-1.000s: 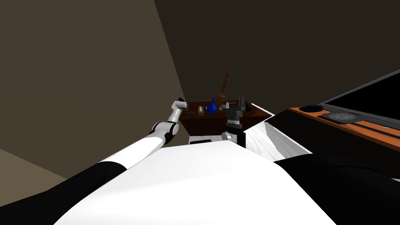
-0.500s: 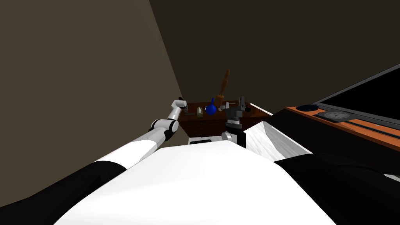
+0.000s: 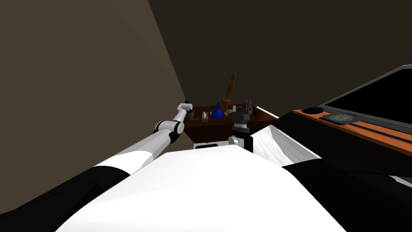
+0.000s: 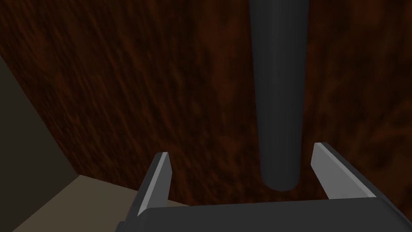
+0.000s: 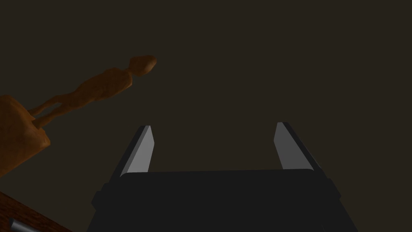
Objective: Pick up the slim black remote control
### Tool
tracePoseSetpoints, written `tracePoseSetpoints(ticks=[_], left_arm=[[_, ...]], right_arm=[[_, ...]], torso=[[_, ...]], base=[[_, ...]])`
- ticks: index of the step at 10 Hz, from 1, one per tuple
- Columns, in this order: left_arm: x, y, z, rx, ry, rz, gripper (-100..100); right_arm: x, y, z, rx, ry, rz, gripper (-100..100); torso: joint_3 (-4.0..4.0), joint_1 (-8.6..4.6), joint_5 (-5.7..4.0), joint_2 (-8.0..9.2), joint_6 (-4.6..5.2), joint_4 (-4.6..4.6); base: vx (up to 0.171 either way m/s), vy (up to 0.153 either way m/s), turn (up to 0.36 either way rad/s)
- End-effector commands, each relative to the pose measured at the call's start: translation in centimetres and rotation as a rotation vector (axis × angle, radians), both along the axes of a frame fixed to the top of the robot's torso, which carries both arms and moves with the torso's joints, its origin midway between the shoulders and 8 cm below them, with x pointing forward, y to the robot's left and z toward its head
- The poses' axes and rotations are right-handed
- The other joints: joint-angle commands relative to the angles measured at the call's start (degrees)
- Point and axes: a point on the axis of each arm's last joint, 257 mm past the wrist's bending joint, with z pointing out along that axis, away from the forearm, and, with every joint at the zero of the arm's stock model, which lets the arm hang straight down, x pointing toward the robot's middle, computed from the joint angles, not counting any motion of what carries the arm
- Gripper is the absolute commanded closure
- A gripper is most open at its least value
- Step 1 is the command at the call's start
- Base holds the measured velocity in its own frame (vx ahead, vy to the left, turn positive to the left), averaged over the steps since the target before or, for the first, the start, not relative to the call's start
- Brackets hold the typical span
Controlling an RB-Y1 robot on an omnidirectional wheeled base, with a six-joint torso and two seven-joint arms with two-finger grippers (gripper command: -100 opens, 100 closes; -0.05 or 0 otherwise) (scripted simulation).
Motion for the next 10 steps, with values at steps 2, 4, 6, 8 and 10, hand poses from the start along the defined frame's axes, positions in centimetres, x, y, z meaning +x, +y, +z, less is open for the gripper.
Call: tracePoseSetpoints(ticks=[2,4,6,8,10], left_arm=[[-2.7,0.0,-1.9,-0.007,0.124,0.020,-100],[-4.4,0.0,-2.6,-0.012,0.197,0.029,-100],[-4.4,0.0,-2.6,-0.012,0.197,0.029,-100],[-6.9,-0.4,-3.5,-0.021,0.298,0.041,-100],[-7.8,-0.5,-3.8,-0.025,0.333,0.044,-100]], right_arm=[[0.0,0.0,0.0,0.000,0.000,0.000,0],[0.0,0.0,0.0,0.000,0.000,0.000,0],[0.0,0.0,0.0,0.000,0.000,0.000,0],[0.0,0.0,0.0,0.000,0.000,0.000,0],[0.0,0.0,0.0,0.000,0.000,0.000,0]], torso=[[0.03,0.01,0.01,0.06,-0.02,0.00],[0.04,0.02,0.01,0.07,-0.02,0.01],[0.03,0.00,0.00,0.07,-0.01,0.01],[0.11,0.04,0.01,0.18,-0.01,0.04],[0.05,0.03,0.01,0.11,-0.02,0.02]], base=[[0.058,-0.011,-0.041],[0.065,-0.011,-0.034],[0.038,-0.010,-0.012],[0.046,0.000,-0.050],[0.049,-0.014,-0.018]])
